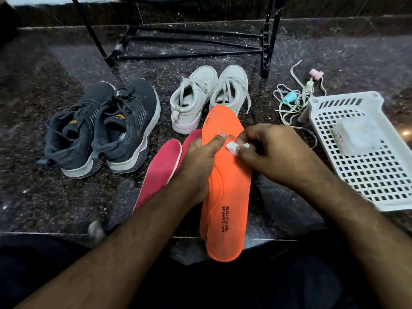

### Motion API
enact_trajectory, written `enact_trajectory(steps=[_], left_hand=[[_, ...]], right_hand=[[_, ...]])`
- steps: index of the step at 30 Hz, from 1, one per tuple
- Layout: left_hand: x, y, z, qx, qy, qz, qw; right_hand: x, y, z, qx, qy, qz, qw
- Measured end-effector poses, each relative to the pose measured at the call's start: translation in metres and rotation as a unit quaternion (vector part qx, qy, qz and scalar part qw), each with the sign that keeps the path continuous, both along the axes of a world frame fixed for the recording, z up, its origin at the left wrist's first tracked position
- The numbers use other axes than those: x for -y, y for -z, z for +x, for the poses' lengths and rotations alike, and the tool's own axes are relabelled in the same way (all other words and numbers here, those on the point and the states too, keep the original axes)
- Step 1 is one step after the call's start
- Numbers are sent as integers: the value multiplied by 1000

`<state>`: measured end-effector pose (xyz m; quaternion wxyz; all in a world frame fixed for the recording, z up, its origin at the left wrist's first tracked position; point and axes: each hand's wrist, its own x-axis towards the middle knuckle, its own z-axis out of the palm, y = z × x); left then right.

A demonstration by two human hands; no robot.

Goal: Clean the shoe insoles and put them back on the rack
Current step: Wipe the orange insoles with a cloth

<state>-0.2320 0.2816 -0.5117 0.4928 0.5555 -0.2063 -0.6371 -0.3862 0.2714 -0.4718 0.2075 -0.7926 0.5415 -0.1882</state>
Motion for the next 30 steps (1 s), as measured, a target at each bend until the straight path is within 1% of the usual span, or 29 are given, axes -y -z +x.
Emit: enact_trajectory(steps=[2, 3, 5, 7, 8, 12, 13, 14, 15, 17, 18, 20, 23, 24, 26, 28, 29, 30], left_hand=[[0, -2, 0, 3, -3, -4, 1000], [0, -2, 0, 7, -8, -6, 1000], [1, -2, 1, 19, -12, -13, 1000], [2, 0, 3, 32, -8, -19, 999], [2, 2, 3, 36, -5, -19, 999], [1, -1, 1, 39, -10, -22, 999], [1, -2, 1, 39, -12, -26, 999], [2, -2, 1, 38, -14, -30, 999], [3, 0, 2, 38, -16, -33, 999], [3, 2, 3, 44, -18, -36, 998], [4, 3, 3, 47, -18, -34, 998], [4, 3, 4, 42, -22, -38, 998], [5, -1, 3, 35, -26, -43, 998], [5, -2, 3, 37, -32, -42, 998], [6, -3, 4, 43, -42, -43, 997], [6, -2, 6, 42, -46, -36, 997], [7, -1, 8, 42, -50, -29, 997], [7, -1, 9, 39, -58, -24, 997]], right_hand=[[5, -2, -7, -5, 42, -22, 999], [4, -2, -7, -6, 48, -35, 998], [-4, -1, 4, -15, 11, -41, 999], [-14, 2, 17, -27, -40, -18, 999], [-14, 2, 19, -31, -40, -10, 999], [4, -5, -3, -18, 62, -28, 998], [4, -6, -5, -12, 67, -34, 997], [2, -6, -3, -12, 50, -38, 998], [-4, -5, 4, -16, 13, -38, 999], [-20, -2, 24, -34, -75, -17, 996], [-23, -1, 28, -42, -91, -4, 995], [-16, -2, 21, -40, -67, -2, 997], [1, -4, -1, -29, 25, -27, 999], [1, -4, -3, -27, 33, -35, 998], [-7, -4, 8, -25, -14, -35, 999], [-23, -3, 28, -23, -102, -6, 995], [-26, -2, 32, -24, -125, 2, 992], [-25, -2, 33, -23, -124, 3, 992]])
